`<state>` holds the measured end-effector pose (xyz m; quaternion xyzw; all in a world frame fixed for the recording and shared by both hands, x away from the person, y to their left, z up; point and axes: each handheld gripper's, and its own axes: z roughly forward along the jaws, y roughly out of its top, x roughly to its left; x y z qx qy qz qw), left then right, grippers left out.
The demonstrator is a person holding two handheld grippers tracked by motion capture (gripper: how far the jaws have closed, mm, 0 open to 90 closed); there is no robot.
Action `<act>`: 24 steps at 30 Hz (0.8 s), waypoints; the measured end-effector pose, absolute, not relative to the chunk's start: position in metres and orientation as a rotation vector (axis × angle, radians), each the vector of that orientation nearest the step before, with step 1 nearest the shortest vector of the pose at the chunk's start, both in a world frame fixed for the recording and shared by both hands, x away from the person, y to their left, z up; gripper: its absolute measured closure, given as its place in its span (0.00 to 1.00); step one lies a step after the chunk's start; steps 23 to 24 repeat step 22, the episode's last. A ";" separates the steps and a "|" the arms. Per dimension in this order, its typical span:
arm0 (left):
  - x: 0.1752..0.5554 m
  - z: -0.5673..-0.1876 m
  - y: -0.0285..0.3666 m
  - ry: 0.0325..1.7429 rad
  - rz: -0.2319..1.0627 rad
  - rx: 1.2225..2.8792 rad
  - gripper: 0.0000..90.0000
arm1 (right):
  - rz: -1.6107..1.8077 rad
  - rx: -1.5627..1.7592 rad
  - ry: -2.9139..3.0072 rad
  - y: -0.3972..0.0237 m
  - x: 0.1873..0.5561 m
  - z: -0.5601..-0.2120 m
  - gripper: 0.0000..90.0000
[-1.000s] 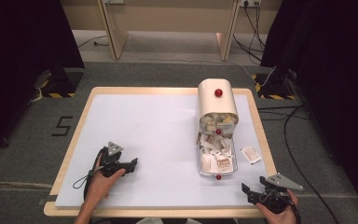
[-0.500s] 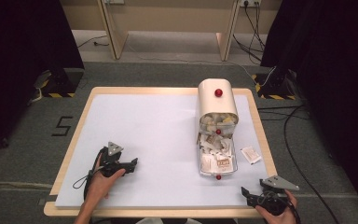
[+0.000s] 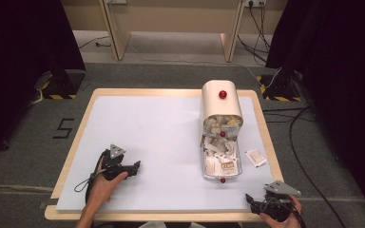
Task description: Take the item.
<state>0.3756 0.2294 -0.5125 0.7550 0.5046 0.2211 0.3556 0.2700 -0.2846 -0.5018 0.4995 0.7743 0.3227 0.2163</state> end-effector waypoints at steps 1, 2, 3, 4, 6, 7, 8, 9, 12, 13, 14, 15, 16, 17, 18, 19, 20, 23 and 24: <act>0.376 -0.513 0.229 1.303 0.572 1.950 0.15 | 0.897 1.387 2.143 -0.285 0.270 -0.502 0.18; 0.376 -0.513 0.229 1.303 0.572 1.950 0.15 | 0.901 1.382 2.143 -0.285 0.269 -0.502 0.18; 0.376 -0.513 0.229 1.303 0.572 1.950 0.15 | 0.906 1.376 2.141 -0.285 0.269 -0.503 0.18; 0.376 -0.513 0.229 1.304 0.572 1.950 0.15 | 0.909 1.373 2.139 -0.285 0.269 -0.503 0.18; 0.376 -0.513 0.229 1.304 0.572 1.950 0.15 | 0.912 1.371 2.138 -0.286 0.269 -0.504 0.18; 0.376 -0.513 0.229 1.304 0.572 1.950 0.15 | 0.914 1.373 2.136 -0.286 0.268 -0.504 0.18; 0.376 -0.513 0.229 1.304 0.572 1.951 0.15 | 0.916 1.369 2.135 -0.286 0.268 -0.504 0.18; 0.376 -0.513 0.229 1.304 0.572 1.951 0.15 | 0.918 1.366 2.135 -0.286 0.268 -0.504 0.18; 0.376 -0.513 0.229 1.304 0.572 1.951 0.15 | 0.920 1.363 2.138 -0.287 0.268 -0.505 0.18; 0.376 -0.513 0.229 1.304 0.572 1.951 0.15 | 0.921 1.363 2.138 -0.287 0.268 -0.505 0.18; 0.376 -0.513 0.229 1.304 0.572 1.951 0.15 | 0.923 1.363 2.137 -0.287 0.268 -0.505 0.18; 0.376 -0.513 0.229 1.304 0.572 1.950 0.15 | 0.924 1.364 2.137 -0.287 0.268 -0.505 0.18; 0.376 -0.513 0.229 1.304 0.572 1.951 0.15 | 0.924 1.364 2.137 -0.287 0.268 -0.505 0.18; 0.376 -0.513 0.229 1.303 0.572 1.951 0.15 | 0.923 1.363 2.138 -0.287 0.268 -0.505 0.18; 0.376 -0.513 0.229 1.304 0.572 1.951 0.15 | 0.922 1.362 2.139 -0.287 0.268 -0.505 0.18; 0.376 -0.513 0.229 1.303 0.572 1.951 0.15 | 0.923 1.363 2.138 -0.287 0.268 -0.505 0.17; 0.376 -0.513 0.229 1.304 0.572 1.951 0.15 | 0.924 1.363 2.138 -0.287 0.268 -0.505 0.18; 0.376 -0.513 0.229 1.304 0.572 1.951 0.15 | 0.923 1.363 2.138 -0.287 0.268 -0.505 0.17; 0.376 -0.513 0.229 1.304 0.572 1.951 0.15 | 0.923 1.363 2.138 -0.287 0.268 -0.505 0.17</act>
